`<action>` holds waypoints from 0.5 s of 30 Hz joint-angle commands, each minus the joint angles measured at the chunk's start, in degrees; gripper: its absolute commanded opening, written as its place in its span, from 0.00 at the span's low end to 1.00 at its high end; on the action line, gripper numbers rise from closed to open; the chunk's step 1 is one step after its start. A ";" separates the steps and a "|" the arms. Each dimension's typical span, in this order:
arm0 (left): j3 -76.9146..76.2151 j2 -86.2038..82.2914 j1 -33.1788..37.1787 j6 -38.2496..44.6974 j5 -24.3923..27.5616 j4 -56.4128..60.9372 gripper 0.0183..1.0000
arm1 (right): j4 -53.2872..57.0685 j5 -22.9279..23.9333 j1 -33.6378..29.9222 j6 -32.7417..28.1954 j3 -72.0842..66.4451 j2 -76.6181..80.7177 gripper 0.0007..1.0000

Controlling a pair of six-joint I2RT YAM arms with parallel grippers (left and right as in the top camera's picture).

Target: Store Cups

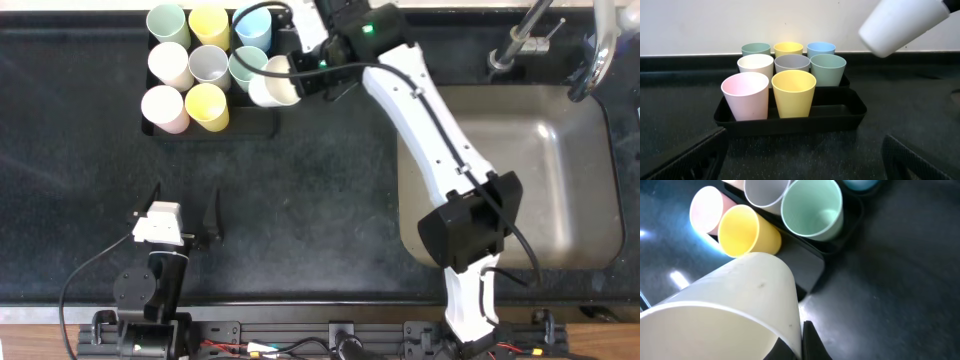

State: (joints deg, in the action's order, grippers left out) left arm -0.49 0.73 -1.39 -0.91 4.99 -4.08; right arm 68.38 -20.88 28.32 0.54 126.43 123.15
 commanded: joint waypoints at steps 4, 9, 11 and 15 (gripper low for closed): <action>0.04 -0.57 -0.07 0.07 0.94 -0.20 1.00 | -1.29 2.75 2.49 5.42 2.40 2.32 0.04; 0.04 -0.57 -0.07 0.04 0.94 -0.20 1.00 | -1.31 3.34 3.78 6.88 2.40 3.67 0.04; 0.04 -0.57 -0.07 0.04 0.94 -0.20 1.00 | -1.25 4.55 4.33 7.72 2.38 4.20 0.04; 0.04 -0.57 -0.07 0.04 0.94 -0.20 1.00 | -0.94 5.60 5.16 8.59 2.40 5.55 0.04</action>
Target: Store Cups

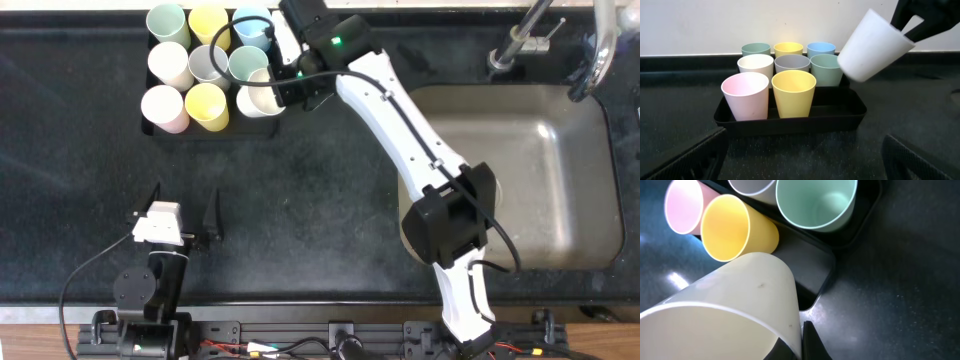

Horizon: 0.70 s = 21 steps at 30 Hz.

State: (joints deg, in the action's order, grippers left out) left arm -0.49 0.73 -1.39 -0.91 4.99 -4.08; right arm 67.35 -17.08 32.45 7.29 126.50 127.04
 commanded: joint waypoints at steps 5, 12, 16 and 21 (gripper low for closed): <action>0.04 -0.57 -0.07 0.04 0.94 -0.20 1.00 | 0.13 4.11 1.64 2.86 2.32 2.67 0.04; 0.04 -0.57 -0.07 0.04 0.94 -0.20 1.00 | 0.09 5.70 2.40 3.21 2.25 2.97 0.04; 0.04 -0.57 -0.07 0.04 0.94 -0.20 1.00 | -0.20 7.56 2.97 3.76 2.23 3.50 0.04; 0.04 -0.57 -0.07 0.04 0.94 -0.20 1.00 | -0.26 7.78 3.89 3.91 2.23 4.87 0.04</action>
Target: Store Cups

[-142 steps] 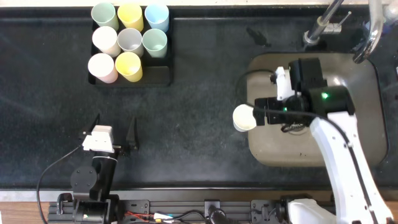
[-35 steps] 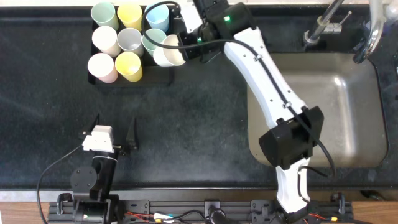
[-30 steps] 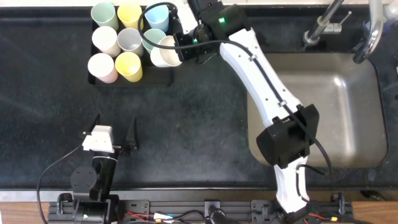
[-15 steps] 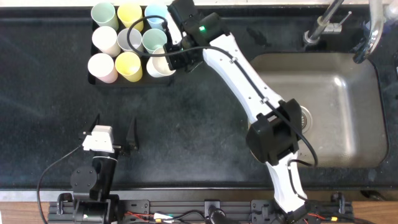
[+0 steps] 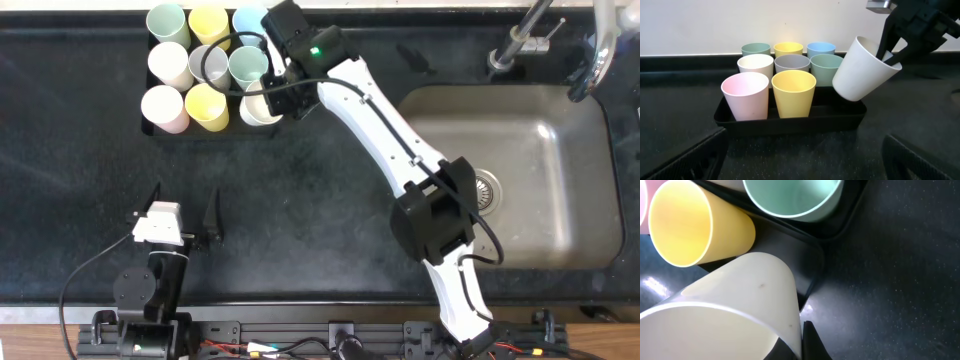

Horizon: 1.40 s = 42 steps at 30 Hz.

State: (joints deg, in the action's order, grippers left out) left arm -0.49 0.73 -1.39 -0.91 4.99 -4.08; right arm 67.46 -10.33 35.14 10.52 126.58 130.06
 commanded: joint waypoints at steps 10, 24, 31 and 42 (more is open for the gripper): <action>0.04 -0.57 -0.07 0.04 0.94 -0.20 1.00 | -2.03 2.56 1.81 1.29 2.14 3.02 0.04; 0.04 -0.57 -0.07 0.07 0.94 -0.20 1.00 | -1.97 5.14 2.19 2.38 2.14 3.78 0.04; 0.04 -0.57 -0.07 0.04 0.94 -0.20 1.00 | -3.72 5.38 2.45 2.47 2.14 4.15 0.04; 0.04 -0.57 -0.07 0.07 0.94 -0.20 1.00 | -3.10 5.49 2.78 2.78 2.14 5.49 0.04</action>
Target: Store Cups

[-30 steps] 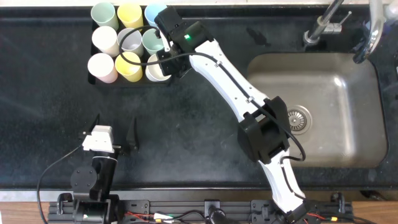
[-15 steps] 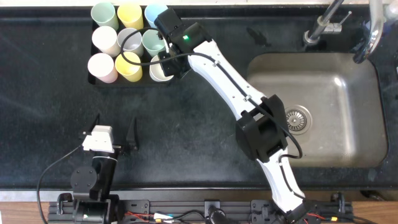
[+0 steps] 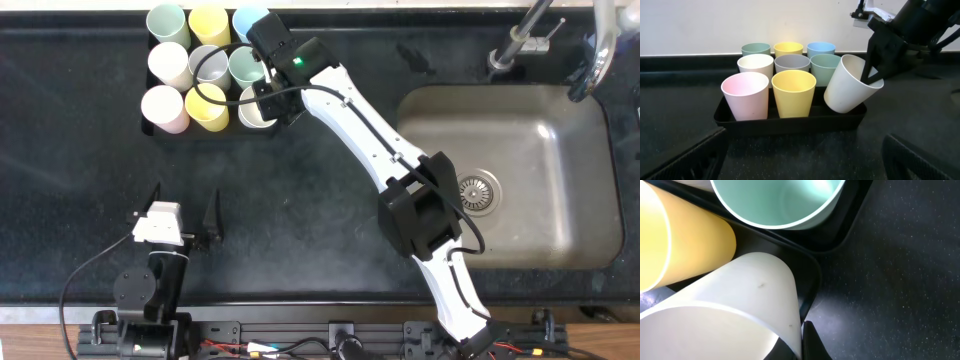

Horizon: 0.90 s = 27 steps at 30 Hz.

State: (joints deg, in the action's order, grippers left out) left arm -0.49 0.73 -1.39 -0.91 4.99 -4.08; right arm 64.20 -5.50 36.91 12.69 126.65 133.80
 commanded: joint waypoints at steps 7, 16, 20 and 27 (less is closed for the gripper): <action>0.04 -0.57 -0.07 0.04 0.94 -0.20 1.00 | 0.61 0.66 1.62 0.63 2.05 2.73 0.04; 0.04 -0.57 -0.07 0.07 0.94 -0.20 1.00 | 0.68 0.72 1.70 0.61 2.08 2.75 0.07; 0.04 -0.57 -0.07 0.04 0.94 -0.20 1.00 | 0.63 0.72 1.70 0.61 2.05 2.75 0.09; 0.04 -0.57 -0.07 0.07 0.94 -0.20 1.00 | 0.63 2.45 1.68 0.74 2.05 2.75 0.09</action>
State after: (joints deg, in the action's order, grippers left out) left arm -0.49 0.73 -1.39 -0.91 4.99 -4.08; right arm 65.06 -4.43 38.26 13.26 126.65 136.29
